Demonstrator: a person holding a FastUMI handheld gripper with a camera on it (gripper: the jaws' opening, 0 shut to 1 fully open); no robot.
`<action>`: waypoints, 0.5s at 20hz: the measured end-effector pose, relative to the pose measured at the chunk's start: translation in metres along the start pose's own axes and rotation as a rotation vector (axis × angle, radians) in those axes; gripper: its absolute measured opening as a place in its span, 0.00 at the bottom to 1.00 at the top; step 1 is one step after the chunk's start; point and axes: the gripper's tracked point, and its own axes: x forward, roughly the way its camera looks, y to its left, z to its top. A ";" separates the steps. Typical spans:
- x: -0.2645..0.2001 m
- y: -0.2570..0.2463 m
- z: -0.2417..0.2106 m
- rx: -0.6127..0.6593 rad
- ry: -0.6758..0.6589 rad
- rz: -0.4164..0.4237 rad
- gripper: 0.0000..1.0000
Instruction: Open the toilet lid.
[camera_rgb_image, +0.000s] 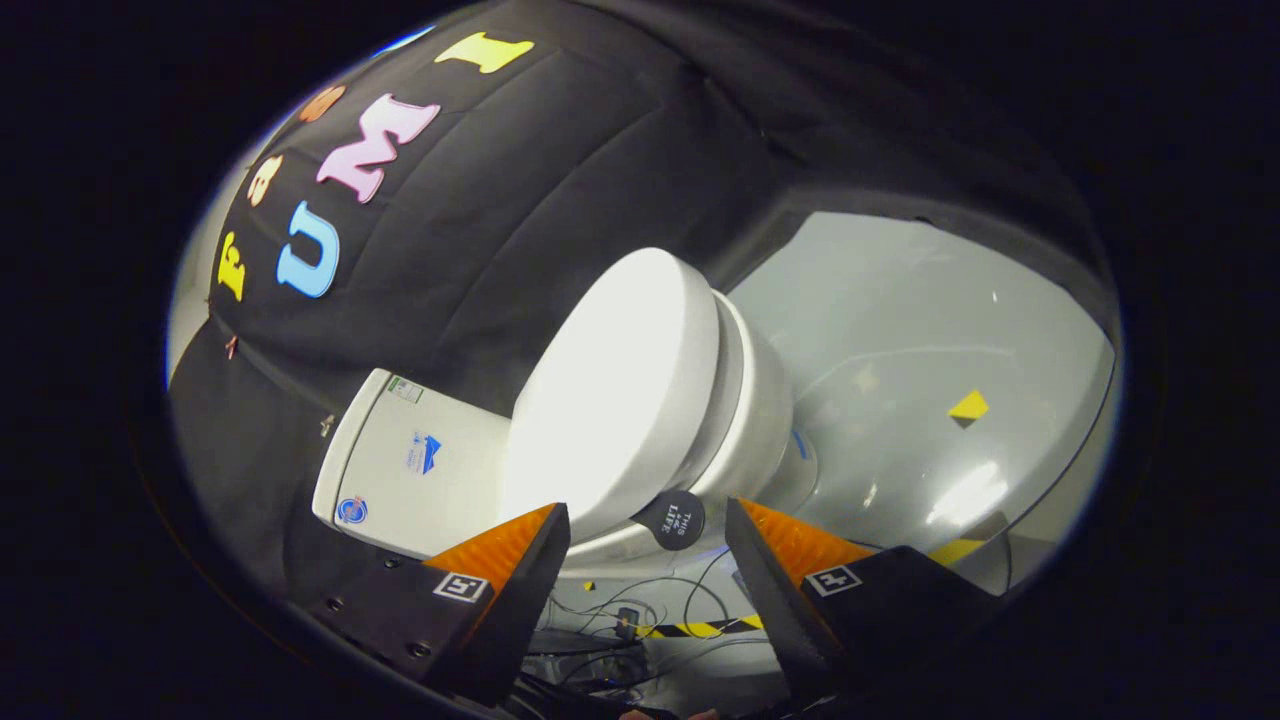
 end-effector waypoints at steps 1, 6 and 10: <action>0.005 -0.003 -0.003 0.053 0.017 0.003 0.99; 0.032 -0.017 -0.004 0.185 0.058 0.008 0.86; 0.048 -0.019 -0.005 0.220 0.059 0.005 0.69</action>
